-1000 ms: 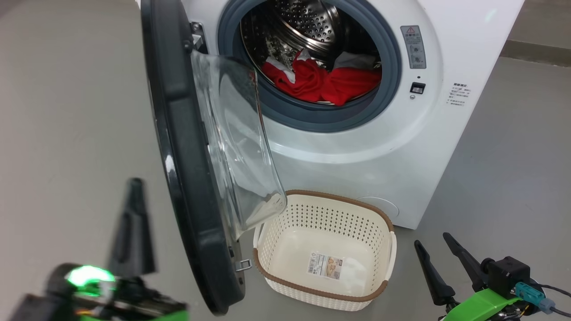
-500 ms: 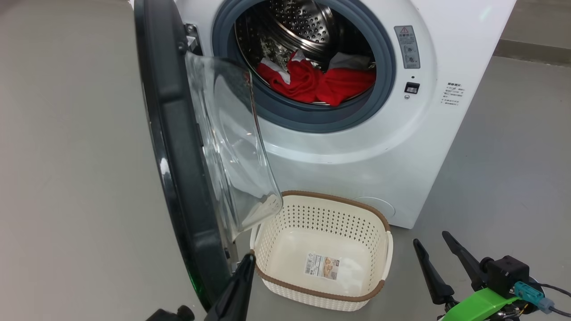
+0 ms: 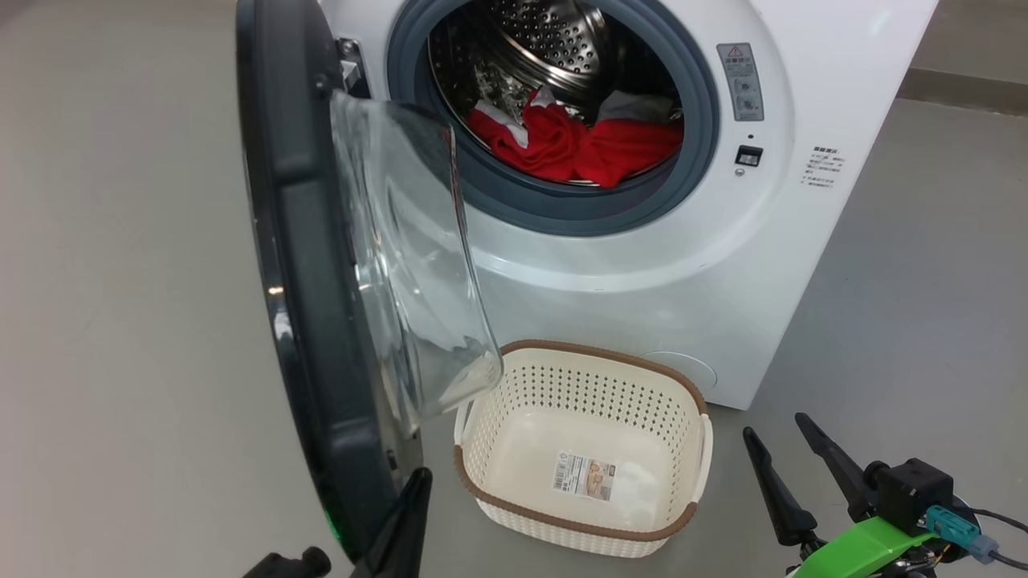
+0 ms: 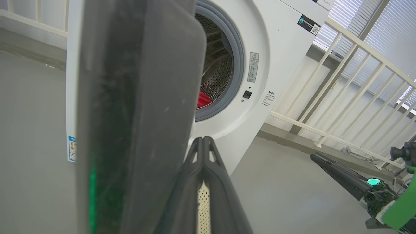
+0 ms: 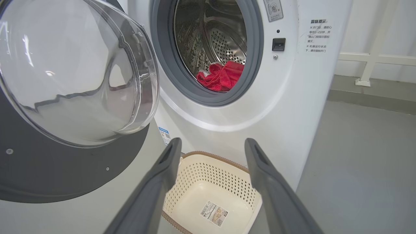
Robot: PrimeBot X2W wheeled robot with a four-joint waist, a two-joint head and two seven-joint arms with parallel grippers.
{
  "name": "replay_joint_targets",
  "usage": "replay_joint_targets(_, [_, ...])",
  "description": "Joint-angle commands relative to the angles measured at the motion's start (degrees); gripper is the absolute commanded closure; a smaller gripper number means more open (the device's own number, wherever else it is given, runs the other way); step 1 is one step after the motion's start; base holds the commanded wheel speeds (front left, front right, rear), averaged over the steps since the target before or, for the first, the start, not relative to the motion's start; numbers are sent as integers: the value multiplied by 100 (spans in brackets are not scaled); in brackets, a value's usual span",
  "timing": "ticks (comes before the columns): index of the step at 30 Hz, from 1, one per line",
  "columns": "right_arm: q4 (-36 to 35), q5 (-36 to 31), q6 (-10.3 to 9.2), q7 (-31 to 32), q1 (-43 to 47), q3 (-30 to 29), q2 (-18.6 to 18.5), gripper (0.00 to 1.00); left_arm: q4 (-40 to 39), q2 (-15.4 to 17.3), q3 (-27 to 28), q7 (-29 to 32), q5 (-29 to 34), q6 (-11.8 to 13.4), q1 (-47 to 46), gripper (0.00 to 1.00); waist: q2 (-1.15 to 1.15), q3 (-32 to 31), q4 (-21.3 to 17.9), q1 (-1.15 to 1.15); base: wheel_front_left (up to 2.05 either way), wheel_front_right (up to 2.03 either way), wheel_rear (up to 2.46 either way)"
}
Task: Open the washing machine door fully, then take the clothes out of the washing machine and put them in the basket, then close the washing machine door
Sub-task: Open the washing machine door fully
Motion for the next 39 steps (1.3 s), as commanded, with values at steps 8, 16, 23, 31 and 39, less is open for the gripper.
replay_joint_targets(8, [-195, -60, 9, -69, -174, 106, -35, 0, -115, 91, 647, -53, -105, 335, -220, 100, 0, 62, 72, 0, 0, 0, 0])
replay_joint_targets(16, [-230, -35, 9, -69, -194, 182, -45, 0, -193, 217, 1155, -69, -190, 628, -113, 100, 0, 114, 103, 0, 0, 0, 0])
replay_joint_targets(23, [-242, -11, 9, -69, -275, 247, -67, 0, -167, 436, 1700, -74, -302, 854, -210, 100, 0, 192, 80, 0, 0, 0, 0])
replay_joint_targets(31, [-249, 5, 9, -69, -331, 288, -53, 0, 36, 677, 2246, -70, -521, 1027, -363, 100, 0, 255, -12, 0, 0, 0, 0])
replay_joint_targets(39, [-284, -16, 9, -69, -387, 302, -44, 0, 400, 885, 2696, -79, -609, 1061, -626, 100, 0, 385, -98, 0, 0, 0, 0])
